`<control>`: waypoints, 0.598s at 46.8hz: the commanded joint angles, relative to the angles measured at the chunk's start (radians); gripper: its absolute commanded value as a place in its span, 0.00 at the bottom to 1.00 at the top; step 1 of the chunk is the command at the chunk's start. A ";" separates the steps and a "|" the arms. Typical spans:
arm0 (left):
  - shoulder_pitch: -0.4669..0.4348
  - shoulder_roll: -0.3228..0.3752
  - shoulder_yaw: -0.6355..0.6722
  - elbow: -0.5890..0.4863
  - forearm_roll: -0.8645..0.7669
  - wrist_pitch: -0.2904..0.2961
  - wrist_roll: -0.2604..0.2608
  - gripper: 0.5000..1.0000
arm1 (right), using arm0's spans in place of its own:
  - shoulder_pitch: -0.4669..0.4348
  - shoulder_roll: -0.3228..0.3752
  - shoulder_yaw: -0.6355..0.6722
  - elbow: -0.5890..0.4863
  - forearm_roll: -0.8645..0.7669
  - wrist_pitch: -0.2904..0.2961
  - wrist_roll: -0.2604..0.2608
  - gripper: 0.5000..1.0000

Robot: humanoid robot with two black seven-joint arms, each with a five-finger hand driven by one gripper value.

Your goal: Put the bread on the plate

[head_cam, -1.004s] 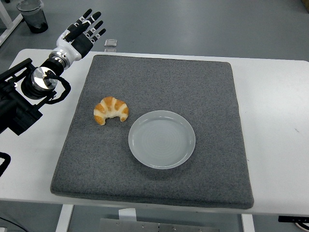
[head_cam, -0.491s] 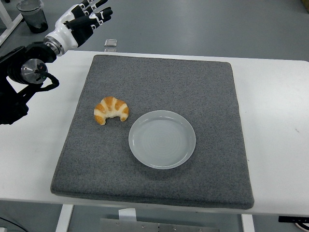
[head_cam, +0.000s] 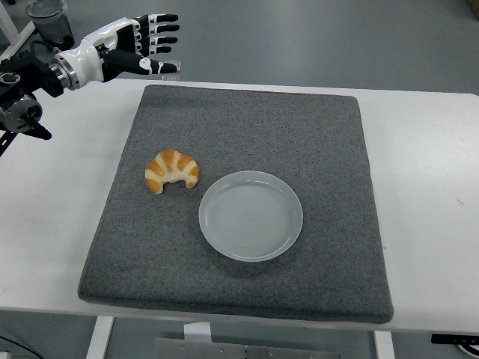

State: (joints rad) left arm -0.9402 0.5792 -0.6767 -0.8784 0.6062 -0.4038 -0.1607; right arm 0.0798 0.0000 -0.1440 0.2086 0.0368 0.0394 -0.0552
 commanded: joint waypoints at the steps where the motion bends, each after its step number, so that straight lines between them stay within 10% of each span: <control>1: 0.011 0.024 0.000 -0.043 0.027 0.000 0.000 0.98 | 0.000 0.000 0.001 0.000 0.000 -0.001 0.000 0.86; 28: 0.135 0.085 -0.001 -0.280 0.472 0.077 -0.068 0.98 | 0.000 0.000 0.001 0.000 0.000 -0.001 0.000 0.86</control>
State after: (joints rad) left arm -0.8210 0.6607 -0.6769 -1.1374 1.0210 -0.3356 -0.2175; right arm 0.0797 0.0000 -0.1430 0.2086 0.0368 0.0396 -0.0551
